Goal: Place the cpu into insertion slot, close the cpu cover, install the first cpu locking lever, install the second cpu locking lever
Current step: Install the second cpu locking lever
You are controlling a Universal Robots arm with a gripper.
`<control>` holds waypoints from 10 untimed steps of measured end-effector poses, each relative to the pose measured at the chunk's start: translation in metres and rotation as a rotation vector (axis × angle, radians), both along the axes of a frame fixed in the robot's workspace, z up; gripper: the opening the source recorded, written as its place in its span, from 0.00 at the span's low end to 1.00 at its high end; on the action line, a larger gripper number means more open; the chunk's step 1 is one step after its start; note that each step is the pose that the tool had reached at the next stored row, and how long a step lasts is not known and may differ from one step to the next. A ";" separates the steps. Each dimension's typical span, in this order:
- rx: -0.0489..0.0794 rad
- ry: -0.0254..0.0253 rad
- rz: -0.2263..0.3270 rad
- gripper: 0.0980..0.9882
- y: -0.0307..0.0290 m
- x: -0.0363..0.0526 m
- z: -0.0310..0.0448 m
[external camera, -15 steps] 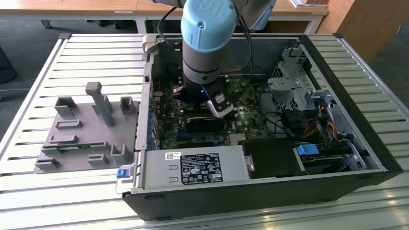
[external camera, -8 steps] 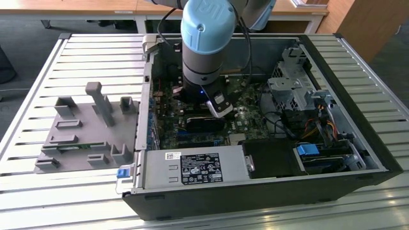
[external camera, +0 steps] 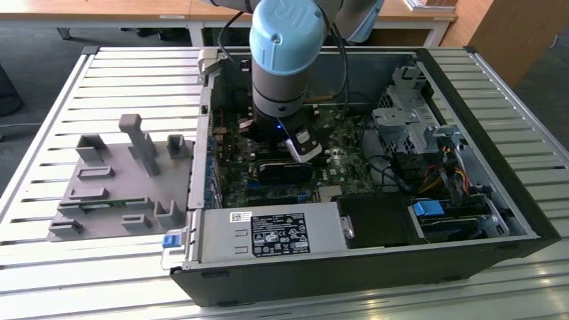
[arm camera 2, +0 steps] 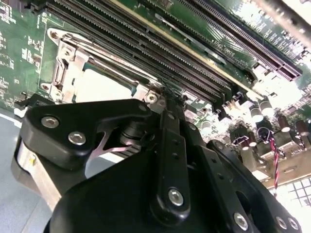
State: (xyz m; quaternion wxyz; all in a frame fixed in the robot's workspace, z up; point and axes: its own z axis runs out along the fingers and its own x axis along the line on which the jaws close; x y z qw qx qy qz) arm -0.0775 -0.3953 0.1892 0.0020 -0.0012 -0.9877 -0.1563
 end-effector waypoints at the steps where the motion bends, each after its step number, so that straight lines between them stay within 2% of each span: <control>1: 0.000 0.0000 0.000 0.01 0.0000 -0.0001 0.0000; 5: 0.002 -0.0001 0.000 0.01 0.0001 -0.0005 0.0024; 10: 0.001 -0.0001 0.000 0.01 0.0001 -0.0006 0.0153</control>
